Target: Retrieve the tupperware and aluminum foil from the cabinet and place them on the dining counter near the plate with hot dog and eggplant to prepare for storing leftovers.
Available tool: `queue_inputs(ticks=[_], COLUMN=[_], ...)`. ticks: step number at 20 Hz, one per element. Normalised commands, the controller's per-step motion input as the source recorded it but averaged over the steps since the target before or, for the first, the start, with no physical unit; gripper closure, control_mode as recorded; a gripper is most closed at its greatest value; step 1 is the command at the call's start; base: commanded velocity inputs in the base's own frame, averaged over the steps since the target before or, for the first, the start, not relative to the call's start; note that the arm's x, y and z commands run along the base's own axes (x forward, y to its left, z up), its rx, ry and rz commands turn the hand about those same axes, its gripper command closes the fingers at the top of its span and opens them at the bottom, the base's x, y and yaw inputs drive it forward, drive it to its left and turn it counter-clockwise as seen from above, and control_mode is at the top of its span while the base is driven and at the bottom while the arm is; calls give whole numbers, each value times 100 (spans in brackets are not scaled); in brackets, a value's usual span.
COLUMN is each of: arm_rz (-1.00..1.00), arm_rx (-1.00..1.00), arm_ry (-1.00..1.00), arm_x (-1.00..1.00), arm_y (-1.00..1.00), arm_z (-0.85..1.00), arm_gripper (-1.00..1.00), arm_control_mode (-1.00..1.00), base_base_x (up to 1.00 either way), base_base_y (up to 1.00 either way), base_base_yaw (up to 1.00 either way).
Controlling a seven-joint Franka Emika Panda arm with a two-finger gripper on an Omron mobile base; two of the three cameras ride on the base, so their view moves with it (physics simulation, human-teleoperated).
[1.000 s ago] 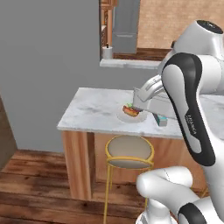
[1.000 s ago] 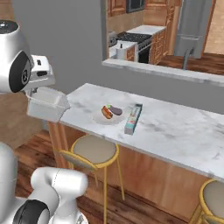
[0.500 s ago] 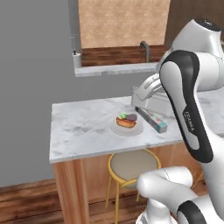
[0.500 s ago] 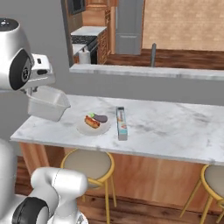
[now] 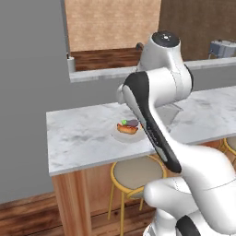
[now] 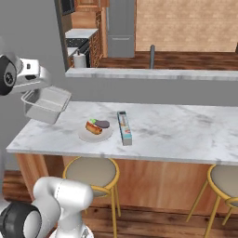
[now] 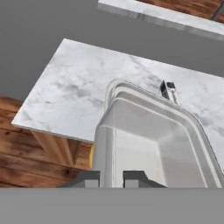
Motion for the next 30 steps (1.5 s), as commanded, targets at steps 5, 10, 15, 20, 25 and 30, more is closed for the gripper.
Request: queue_inputs(ticks=[5, 10, 15, 20, 25, 30], arm_rz=[-23, -13, -2, 0, 2, 1], arm_rx=[-4, -1, 0, 0, 0, 0], arm_ry=[-1, 14, 10, 0, 0, 0], arm_x=[80, 79, 66, 55, 49, 53], arm_y=[49, 28, 15, 19, 23, 21], arm_z=[-52, -36, -53, -77, -88, -68], arm_gripper=[100, 100, 100, 100, 100, 100], arm_control_mode=[-100, -100, -100, -100, -100, -100], base_base_x=[0, 0, 0, 0, 0, 0], base_base_y=[0, 0, 0, 0, 0, 0], base_base_yaw=[0, 0, 0, 0, 0, 0])
